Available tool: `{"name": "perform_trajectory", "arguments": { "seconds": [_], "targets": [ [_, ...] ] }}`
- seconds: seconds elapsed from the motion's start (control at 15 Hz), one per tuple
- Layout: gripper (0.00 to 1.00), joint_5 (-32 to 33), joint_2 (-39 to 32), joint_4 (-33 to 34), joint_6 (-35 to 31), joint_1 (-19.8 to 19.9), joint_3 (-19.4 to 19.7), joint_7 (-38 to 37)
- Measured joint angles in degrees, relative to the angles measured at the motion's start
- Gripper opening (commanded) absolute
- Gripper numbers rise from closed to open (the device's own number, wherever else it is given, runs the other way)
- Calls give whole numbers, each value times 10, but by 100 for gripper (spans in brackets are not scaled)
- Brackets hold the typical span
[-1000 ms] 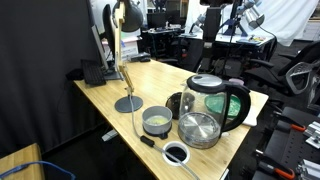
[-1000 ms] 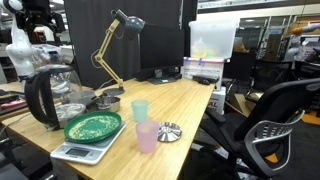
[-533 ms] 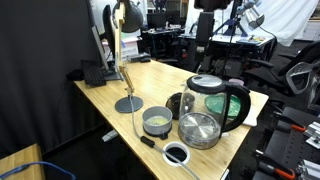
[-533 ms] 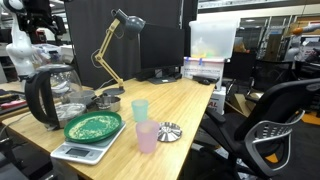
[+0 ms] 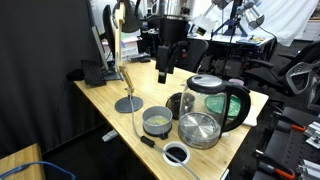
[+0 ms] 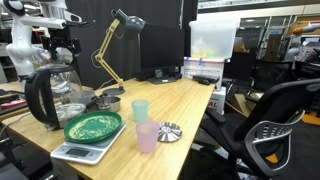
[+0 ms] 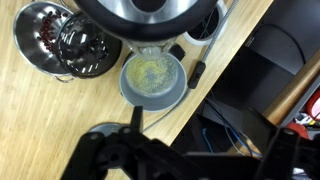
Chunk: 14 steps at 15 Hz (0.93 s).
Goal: Move the gray bowl to the right of the silver pot
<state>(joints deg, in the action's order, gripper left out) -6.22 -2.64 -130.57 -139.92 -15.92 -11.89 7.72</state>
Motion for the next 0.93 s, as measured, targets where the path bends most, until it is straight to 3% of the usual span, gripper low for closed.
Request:
{"name": "perform_trajectory", "arguments": {
  "seconds": [0.33,0.93],
  "targets": [
    [100,20,-113,73,1,5,1,13],
    [100,93,-221,120,1,17,21,5]
  ]
}}
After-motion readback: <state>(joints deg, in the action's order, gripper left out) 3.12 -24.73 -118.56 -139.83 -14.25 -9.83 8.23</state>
